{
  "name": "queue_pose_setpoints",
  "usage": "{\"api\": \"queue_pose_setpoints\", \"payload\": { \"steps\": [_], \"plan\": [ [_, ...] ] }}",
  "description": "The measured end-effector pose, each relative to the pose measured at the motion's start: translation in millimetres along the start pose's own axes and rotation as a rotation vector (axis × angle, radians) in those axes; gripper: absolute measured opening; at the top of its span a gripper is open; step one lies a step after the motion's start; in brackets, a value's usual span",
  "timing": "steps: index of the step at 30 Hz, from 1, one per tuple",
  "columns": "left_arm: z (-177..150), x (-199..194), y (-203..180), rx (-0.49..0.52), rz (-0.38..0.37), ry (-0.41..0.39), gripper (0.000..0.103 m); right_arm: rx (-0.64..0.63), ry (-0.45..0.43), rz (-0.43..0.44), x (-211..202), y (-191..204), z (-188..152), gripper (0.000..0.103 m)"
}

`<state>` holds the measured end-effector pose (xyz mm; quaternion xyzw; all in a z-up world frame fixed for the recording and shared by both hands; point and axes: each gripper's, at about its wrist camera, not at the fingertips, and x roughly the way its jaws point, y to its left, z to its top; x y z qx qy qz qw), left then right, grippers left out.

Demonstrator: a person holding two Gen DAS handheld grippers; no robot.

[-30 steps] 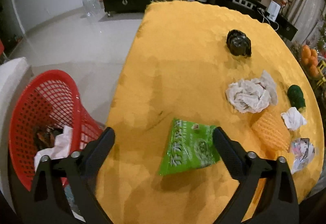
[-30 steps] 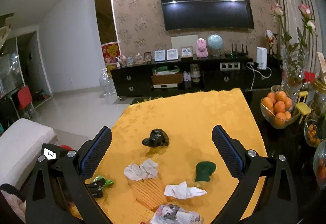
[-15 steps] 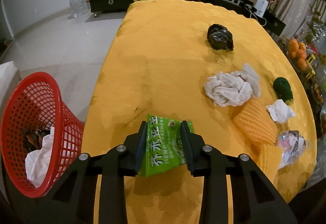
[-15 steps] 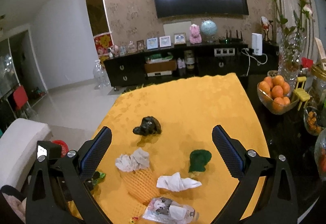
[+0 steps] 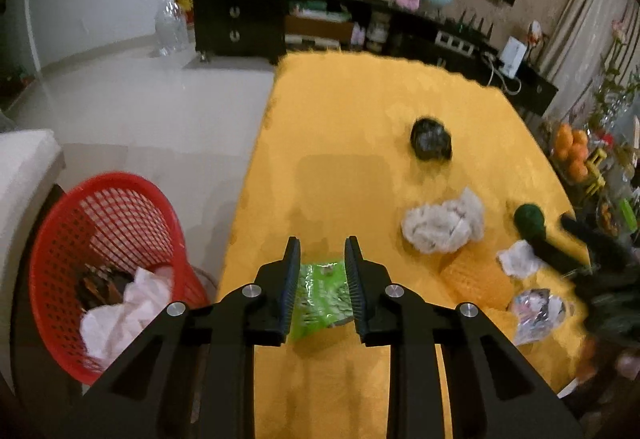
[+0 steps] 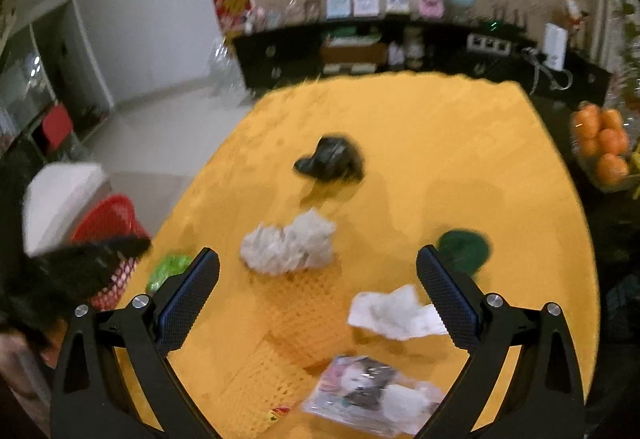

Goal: Collect trash
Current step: 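Grasp the green snack packet with the left tool, then grasp the orange foam fruit net with the right tool while the left tool holds the packet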

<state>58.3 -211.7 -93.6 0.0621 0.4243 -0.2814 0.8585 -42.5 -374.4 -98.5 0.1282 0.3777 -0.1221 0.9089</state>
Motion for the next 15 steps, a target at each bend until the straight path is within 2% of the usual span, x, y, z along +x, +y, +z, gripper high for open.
{"api": "queue_pose_setpoints", "payload": {
  "steps": [5, 10, 15],
  "plan": [
    [6, -24, 4, 0.022, 0.010, -0.065, 0.022, -0.041, 0.096, -0.021, 36, 8, -10, 0.093],
    [7, -32, 12, 0.015, 0.002, -0.076, 0.022, -0.057, 0.162, -0.024, 54, 8, -17, 0.089],
    [3, -23, 21, -0.006, 0.007, -0.029, 0.023, -0.102, 0.229, -0.038, 67, 14, -25, 0.071]
  ]
}}
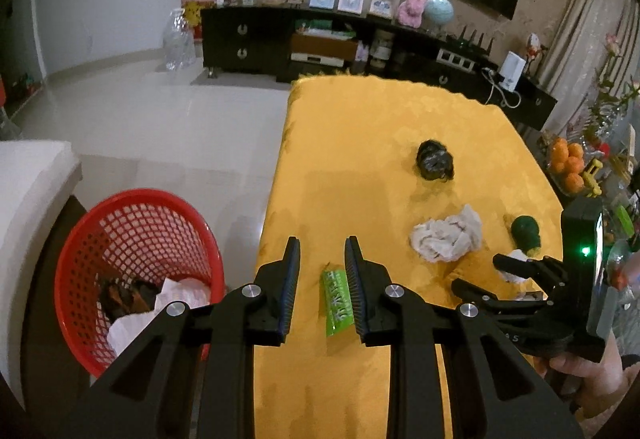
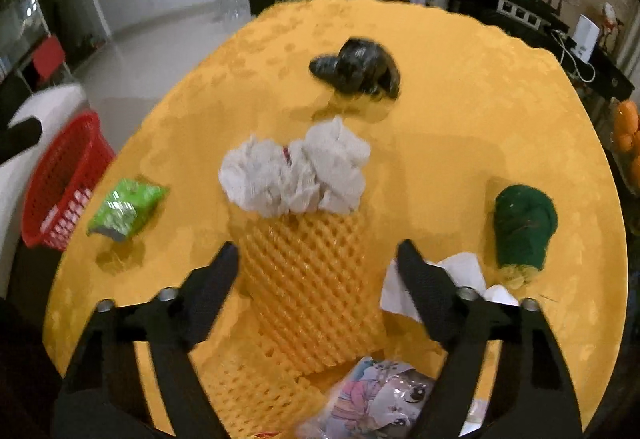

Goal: Collect trash
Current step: 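Grasp the orange foam fruit net with the right tool while the left tool holds the packet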

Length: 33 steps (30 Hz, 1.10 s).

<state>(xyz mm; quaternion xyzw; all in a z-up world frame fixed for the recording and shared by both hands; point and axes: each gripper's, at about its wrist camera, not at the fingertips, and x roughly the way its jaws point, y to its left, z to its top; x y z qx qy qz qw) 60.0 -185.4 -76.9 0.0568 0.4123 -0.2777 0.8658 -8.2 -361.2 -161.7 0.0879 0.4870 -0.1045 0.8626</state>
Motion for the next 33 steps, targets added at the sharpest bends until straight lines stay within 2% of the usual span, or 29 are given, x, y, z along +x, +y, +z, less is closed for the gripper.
{"api": "queue_pose_setpoints", "payload": {
  "steps": [1, 3, 4, 6, 9, 12, 14, 18, 23, 27, 29, 33],
  "plan": [
    [-1, 2, 1, -0.001, 0.001, 0.009, 0.023, -0.006, 0.002, 0.005, 1, 1, -1, 0.069],
    [-3, 8, 0, 0.001, 0.000, 0.028, 0.023, -0.031, 0.003, 0.006, 1, 6, -2, 0.056],
    [-5, 10, -1, 0.003, -0.001, 0.035, 0.025, -0.044, 0.003, 0.001, 1, 8, -2, 0.053],
    [-7, 16, -4, 0.010, 0.002, 0.050, 0.033, -0.055, 0.003, -0.003, 0, 9, -3, 0.040],
    [-10, 25, -7, 0.017, 0.010, 0.072, 0.038, -0.034, 0.006, 0.008, -3, 2, -2, 0.030],
    [-13, 35, -7, 0.007, 0.003, 0.105, 0.047, 0.019, -0.016, 0.009, -10, -8, 0, 0.030],
    [-15, 40, -7, -0.003, -0.002, 0.119, 0.050, 0.049, -0.056, 0.009, -24, -14, 2, 0.029],
    [-18, 48, -10, 0.003, -0.014, 0.134, 0.056, 0.108, -0.182, 0.008, -64, -27, 10, 0.029],
    [-25, 68, -20, 0.022, -0.014, 0.184, 0.056, 0.124, -0.267, 0.021, -97, -32, 13, 0.029],
    [-28, 82, -26, 0.043, 0.003, 0.200, 0.056, 0.124, -0.271, 0.035, -103, -33, 13, 0.029],
    [-30, 84, -27, 0.047, 0.009, 0.193, 0.055, 0.125, -0.268, 0.037, -102, -34, 12, 0.029],
    [-30, 84, -30, 0.053, -0.004, 0.184, 0.033, 0.143, -0.264, 0.038, -102, -37, 11, 0.029]
  ]
}}
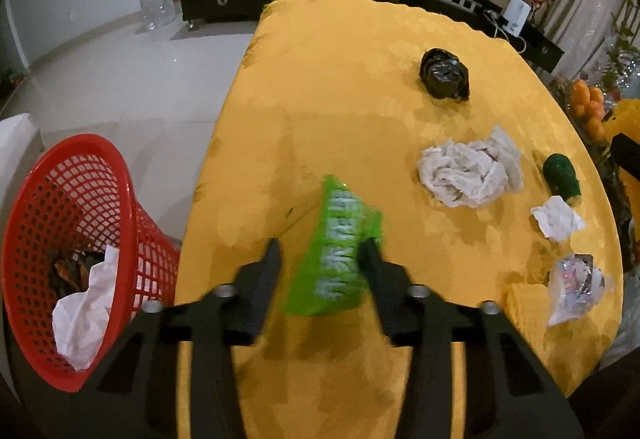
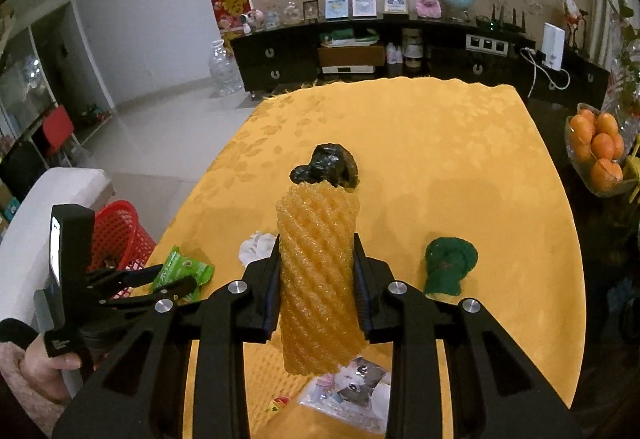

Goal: Collect trash
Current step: 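Grasp the orange foam fruit net with the right tool while the left tool holds the packet, then carry the packet and foam net over the red wastebasket and open both tools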

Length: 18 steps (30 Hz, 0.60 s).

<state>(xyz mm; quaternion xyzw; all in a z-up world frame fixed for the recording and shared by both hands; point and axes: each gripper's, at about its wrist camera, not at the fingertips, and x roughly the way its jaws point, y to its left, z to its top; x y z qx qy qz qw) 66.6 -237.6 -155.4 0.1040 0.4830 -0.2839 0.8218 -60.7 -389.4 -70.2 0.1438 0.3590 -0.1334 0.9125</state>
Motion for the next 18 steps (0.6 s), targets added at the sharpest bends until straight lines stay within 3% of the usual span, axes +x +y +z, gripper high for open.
{"api": "queue_pose_setpoints", "payload": {
  "steps": [3, 7, 14, 18],
  "plan": [
    [0, -2, -1, 0.007, -0.011, -0.009, 0.023, 0.012, 0.001, 0.000, 0, -2, 1, 0.029],
    [2, -6, 0, -0.002, -0.019, -0.035, 0.018, 0.013, 0.001, 0.002, 0, -2, 0, 0.029],
    [9, -30, 5, -0.029, -0.038, -0.125, 0.018, 0.018, -0.015, 0.001, -1, -2, 1, 0.029],
    [16, -51, 4, -0.023, -0.011, -0.186, 0.018, 0.017, -0.033, 0.004, -5, 0, 2, 0.030]
  ]
}}
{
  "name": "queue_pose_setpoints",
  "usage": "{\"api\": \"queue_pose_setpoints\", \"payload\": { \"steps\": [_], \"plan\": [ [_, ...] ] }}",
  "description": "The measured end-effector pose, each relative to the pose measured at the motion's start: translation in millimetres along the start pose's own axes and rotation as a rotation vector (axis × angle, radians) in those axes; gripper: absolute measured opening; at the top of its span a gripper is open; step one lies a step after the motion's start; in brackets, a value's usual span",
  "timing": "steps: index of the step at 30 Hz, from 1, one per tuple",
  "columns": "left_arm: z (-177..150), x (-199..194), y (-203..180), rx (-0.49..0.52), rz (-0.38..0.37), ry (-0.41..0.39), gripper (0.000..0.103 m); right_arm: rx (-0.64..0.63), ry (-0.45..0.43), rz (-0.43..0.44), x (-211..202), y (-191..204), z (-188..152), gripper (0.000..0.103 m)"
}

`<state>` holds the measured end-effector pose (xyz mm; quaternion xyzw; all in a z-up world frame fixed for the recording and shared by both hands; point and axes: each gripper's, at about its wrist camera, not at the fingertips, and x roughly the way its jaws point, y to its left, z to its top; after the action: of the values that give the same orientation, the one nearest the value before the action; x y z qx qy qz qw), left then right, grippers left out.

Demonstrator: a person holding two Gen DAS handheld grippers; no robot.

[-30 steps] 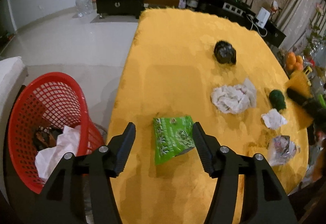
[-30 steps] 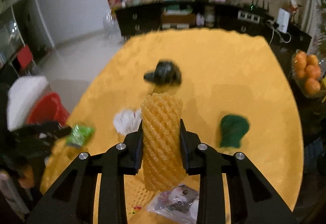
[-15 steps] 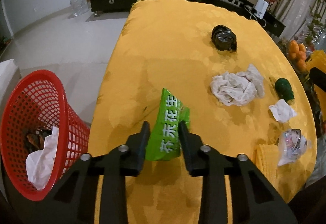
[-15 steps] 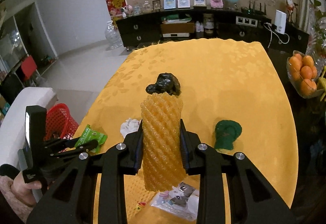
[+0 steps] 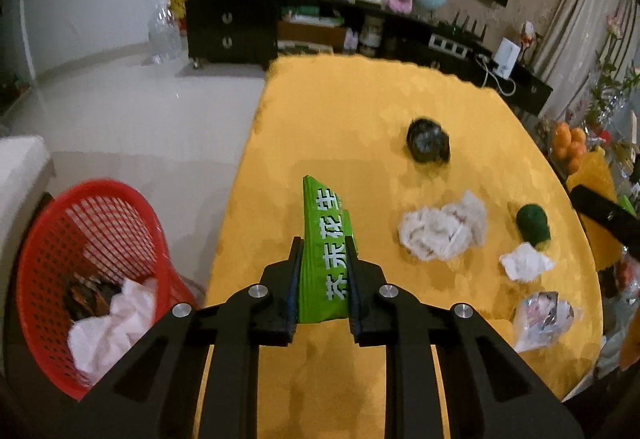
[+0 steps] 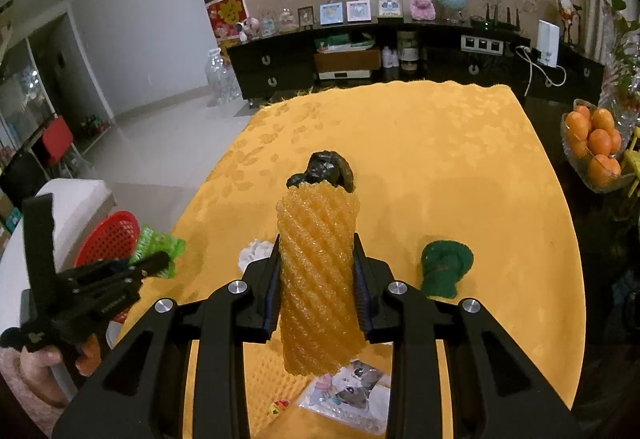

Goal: Collect trash
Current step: 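Carry the packet and foam net over the red wastebasket and open both tools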

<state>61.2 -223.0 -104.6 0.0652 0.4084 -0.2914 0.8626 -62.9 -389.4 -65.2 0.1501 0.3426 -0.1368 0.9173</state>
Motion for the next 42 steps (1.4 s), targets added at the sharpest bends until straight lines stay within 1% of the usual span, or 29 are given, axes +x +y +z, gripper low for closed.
{"api": "queue_pose_setpoints", "payload": {
  "steps": [8, 14, 19, 24, 31, 37, 42],
  "plan": [
    [21, -55, 5, 0.006, 0.048, -0.157, 0.018, -0.005, -0.029, 0.002, -7, 6, 5, 0.029],
    [29, -91, 15, -0.003, 0.084, -0.241, 0.018, -0.048, -0.051, 0.006, -11, 28, 12, 0.030],
    [34, -117, 36, -0.038, 0.122, -0.292, 0.018, -0.094, -0.069, 0.018, -13, 54, 21, 0.030],
    [35, -137, 64, -0.087, 0.166, -0.320, 0.018, -0.156, -0.088, 0.044, -14, 89, 35, 0.029],
    [32, -163, 107, -0.147, 0.270, -0.364, 0.018, -0.227, -0.096, 0.096, -8, 137, 56, 0.030],
    [23, -171, 139, -0.194, 0.339, -0.354, 0.018, -0.302, -0.105, 0.146, -1, 182, 75, 0.029],
    [17, -168, 159, -0.235, 0.374, -0.327, 0.018, -0.367, -0.082, 0.227, 12, 217, 83, 0.029]
  ]
}}
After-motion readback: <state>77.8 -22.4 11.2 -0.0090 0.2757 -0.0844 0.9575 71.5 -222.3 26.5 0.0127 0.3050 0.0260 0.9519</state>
